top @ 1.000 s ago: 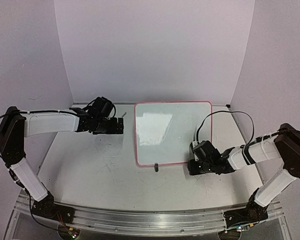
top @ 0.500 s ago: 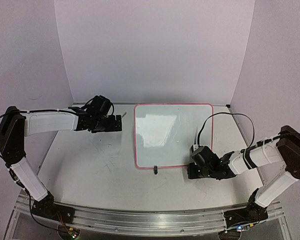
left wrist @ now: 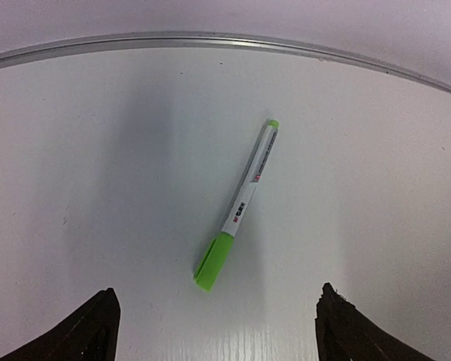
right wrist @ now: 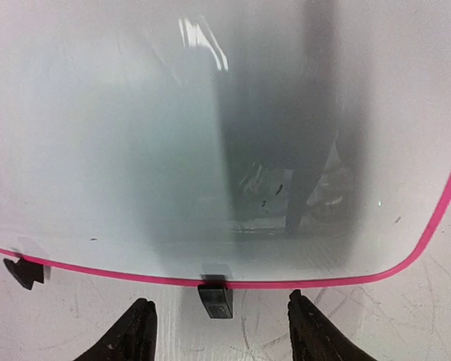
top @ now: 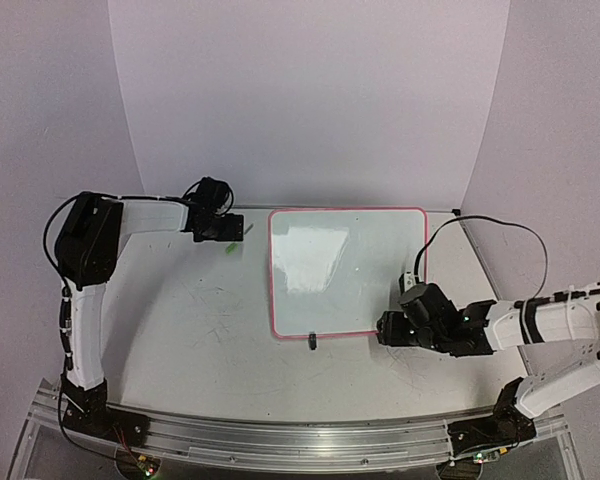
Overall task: Write a sentence on the whiteboard
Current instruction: Pick up the whiteboard marker from the corner of the board.
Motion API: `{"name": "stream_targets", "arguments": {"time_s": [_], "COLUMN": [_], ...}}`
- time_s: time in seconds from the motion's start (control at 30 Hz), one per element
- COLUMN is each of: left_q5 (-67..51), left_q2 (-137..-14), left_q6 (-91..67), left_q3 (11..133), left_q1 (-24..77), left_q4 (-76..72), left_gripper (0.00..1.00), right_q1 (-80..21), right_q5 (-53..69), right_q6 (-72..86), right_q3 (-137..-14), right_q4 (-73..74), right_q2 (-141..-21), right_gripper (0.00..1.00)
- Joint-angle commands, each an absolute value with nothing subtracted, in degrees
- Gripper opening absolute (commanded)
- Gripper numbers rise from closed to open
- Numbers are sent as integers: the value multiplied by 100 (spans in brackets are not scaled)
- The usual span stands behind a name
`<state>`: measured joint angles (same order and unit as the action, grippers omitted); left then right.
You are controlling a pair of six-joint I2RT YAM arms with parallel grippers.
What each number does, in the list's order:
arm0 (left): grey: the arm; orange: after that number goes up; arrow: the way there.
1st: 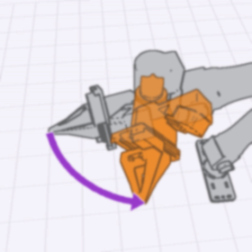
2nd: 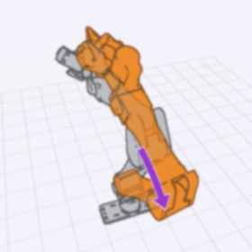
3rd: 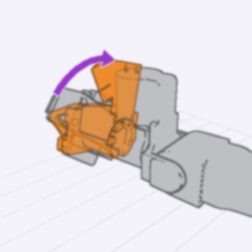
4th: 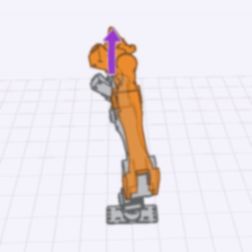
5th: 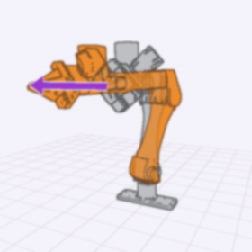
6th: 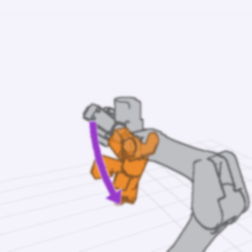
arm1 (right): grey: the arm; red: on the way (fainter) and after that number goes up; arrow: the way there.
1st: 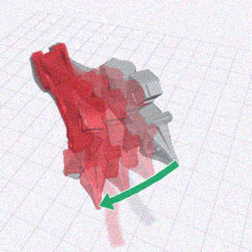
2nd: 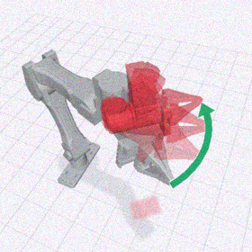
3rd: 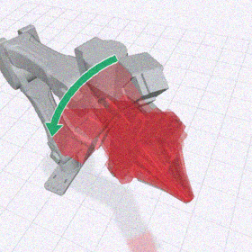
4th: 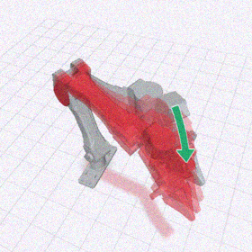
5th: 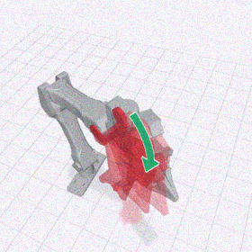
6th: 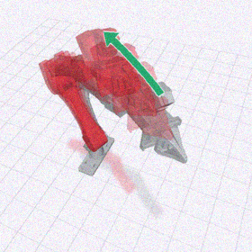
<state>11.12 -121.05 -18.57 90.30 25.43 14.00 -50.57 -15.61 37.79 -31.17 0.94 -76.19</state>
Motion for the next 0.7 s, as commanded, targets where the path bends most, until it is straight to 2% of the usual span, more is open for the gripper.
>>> {"name": "stream_targets", "arguments": {"time_s": [0.0, 0.2, 0.4, 0.57, 0.67], "left_q5": [1021, 1083, 1171, 1140, 1126], "left_q2": [-12782, -13789, -14112, -14211, -14124], "left_q6": [-1145, -821, -601, -627, -688], "left_q3": [10003, 11165, 11430, 11478, 11345], "left_q1": [2527, 2522, 2522, 2513, 2505], "left_q4": [1544, 2181, 2293, 2537, 2540], "left_gripper": [86, 78, 72, 52, 43], "right_q1": [-5106, -5106, -5106, -5106, -5106], "right_q5": [-1685, -1694, -1632, -1483, -1409], "right_q6": [3670, 3410, 3255, 3199, 3199], "right_q3": [-2883, -2886, -3175, -3387, -3564], "right_q4": [346, 634, 765, 739, 738], "right_q2": [-6644, -5649, -5673, -5901, -6045], "right_gripper": [62, 62, 62, 62, 67]}}
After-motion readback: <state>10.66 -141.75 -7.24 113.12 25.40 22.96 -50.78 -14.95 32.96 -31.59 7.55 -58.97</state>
